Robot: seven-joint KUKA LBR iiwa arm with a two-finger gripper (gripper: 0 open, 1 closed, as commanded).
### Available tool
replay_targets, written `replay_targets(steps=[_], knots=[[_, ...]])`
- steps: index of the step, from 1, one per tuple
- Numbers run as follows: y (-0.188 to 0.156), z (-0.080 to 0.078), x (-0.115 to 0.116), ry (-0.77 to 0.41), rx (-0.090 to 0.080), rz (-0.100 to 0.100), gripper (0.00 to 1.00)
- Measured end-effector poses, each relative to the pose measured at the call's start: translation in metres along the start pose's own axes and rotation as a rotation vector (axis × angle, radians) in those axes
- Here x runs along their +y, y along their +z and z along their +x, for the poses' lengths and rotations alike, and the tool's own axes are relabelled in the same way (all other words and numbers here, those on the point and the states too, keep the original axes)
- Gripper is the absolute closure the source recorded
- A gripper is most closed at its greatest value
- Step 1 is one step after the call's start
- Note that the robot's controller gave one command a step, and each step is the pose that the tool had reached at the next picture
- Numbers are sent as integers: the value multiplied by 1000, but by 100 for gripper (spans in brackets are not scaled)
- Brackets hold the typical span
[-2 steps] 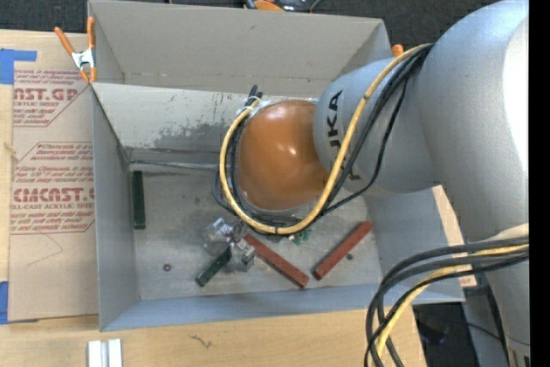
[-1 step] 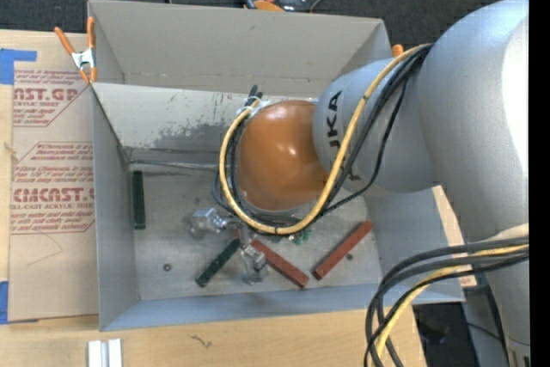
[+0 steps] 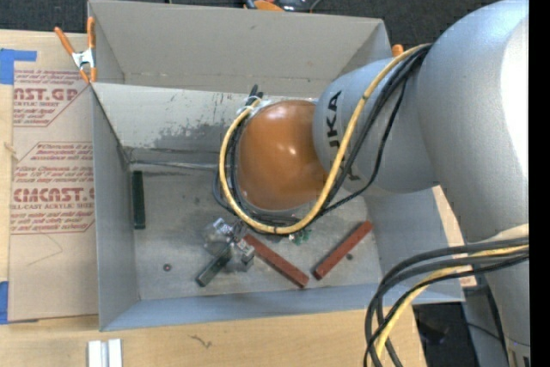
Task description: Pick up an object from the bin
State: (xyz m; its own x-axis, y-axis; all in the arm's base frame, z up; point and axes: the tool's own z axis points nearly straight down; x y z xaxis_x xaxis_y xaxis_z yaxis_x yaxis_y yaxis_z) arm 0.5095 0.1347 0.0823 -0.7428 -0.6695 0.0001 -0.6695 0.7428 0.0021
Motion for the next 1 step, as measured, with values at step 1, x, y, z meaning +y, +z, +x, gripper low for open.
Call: replay_targets(steps=[1], knots=[[-96, 2, 34, -6, -9, 4, 100]])
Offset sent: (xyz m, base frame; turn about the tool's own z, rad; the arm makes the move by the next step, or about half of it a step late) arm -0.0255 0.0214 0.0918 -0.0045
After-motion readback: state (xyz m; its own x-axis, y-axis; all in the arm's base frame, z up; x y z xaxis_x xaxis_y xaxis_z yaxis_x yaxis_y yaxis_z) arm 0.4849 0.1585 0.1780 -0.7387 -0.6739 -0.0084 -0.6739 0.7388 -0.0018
